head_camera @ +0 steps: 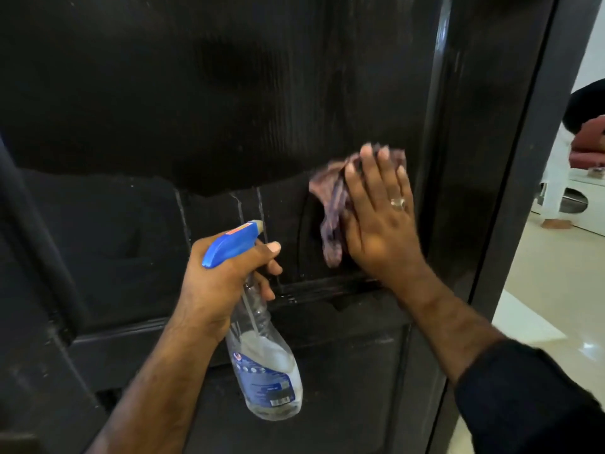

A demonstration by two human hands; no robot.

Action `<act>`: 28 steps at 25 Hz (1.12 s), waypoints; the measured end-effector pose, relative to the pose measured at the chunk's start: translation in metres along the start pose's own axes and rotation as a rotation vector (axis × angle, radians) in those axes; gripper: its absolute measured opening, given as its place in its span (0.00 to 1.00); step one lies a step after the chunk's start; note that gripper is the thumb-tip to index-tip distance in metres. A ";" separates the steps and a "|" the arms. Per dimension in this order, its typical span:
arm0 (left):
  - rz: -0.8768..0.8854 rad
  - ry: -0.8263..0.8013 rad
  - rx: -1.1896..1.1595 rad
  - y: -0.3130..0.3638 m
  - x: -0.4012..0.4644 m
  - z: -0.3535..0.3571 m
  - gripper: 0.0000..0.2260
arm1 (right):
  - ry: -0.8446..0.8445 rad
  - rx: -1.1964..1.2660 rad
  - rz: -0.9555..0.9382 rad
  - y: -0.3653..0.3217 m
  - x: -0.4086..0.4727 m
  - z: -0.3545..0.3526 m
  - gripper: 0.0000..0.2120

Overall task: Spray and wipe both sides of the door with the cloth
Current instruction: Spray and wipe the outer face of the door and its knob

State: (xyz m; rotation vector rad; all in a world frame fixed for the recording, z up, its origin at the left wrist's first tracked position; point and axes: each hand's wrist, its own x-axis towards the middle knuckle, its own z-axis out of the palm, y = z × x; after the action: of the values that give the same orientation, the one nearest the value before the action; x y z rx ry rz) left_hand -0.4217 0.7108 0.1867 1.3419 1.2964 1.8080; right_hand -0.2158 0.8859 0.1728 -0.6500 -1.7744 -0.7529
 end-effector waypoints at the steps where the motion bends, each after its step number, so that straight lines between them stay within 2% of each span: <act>1: -0.004 0.017 -0.011 0.003 -0.002 0.000 0.07 | 0.050 0.022 0.118 -0.009 0.026 -0.001 0.29; 3: -0.006 0.050 -0.019 0.008 -0.006 0.001 0.06 | 0.061 0.075 0.233 -0.033 0.041 0.001 0.30; 4: -0.003 0.070 -0.014 0.009 -0.008 0.002 0.06 | 0.029 0.094 0.188 -0.041 0.027 0.004 0.31; 8: 0.019 0.112 0.034 0.009 -0.021 0.000 0.07 | -0.229 0.062 -0.333 -0.038 -0.084 0.005 0.32; 10: 0.013 0.106 0.043 0.008 -0.029 -0.004 0.08 | -0.226 0.012 -0.450 -0.016 -0.075 0.001 0.32; 11: 0.003 0.105 0.044 0.007 -0.032 -0.006 0.07 | -0.170 0.008 -0.397 -0.013 -0.053 0.000 0.31; 13: -0.018 0.104 0.028 0.000 -0.036 -0.016 0.04 | -0.033 0.017 -0.114 -0.017 0.012 -0.002 0.29; 15: -0.031 0.074 0.044 -0.006 -0.037 -0.028 0.04 | 0.040 0.054 0.129 -0.039 0.057 -0.005 0.29; 16: -0.038 0.062 0.050 -0.008 -0.037 -0.033 0.04 | 0.051 0.077 0.187 -0.054 0.057 -0.002 0.29; 18: -0.046 0.040 0.067 -0.012 -0.035 -0.049 0.08 | -0.018 0.090 0.101 -0.081 0.016 0.013 0.29; 21: -0.077 0.003 0.119 -0.018 -0.036 -0.070 0.14 | -0.165 0.035 -0.214 -0.098 -0.066 0.019 0.31; 23: -0.082 0.025 0.099 -0.018 -0.037 -0.082 0.13 | -0.142 0.020 -0.335 -0.087 -0.053 0.018 0.30; 24: -0.075 0.048 0.083 -0.018 -0.037 -0.087 0.12 | -0.105 0.022 -0.302 -0.086 -0.030 0.018 0.29; 28: -0.023 0.126 0.007 -0.011 -0.032 -0.096 0.09 | 0.091 0.053 0.159 -0.117 0.068 0.018 0.28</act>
State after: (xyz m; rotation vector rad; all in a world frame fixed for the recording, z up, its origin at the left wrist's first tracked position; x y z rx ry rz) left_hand -0.5007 0.6520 0.1598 1.2287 1.3789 1.8998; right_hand -0.3327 0.8280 0.2120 -0.7010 -1.6333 -0.6160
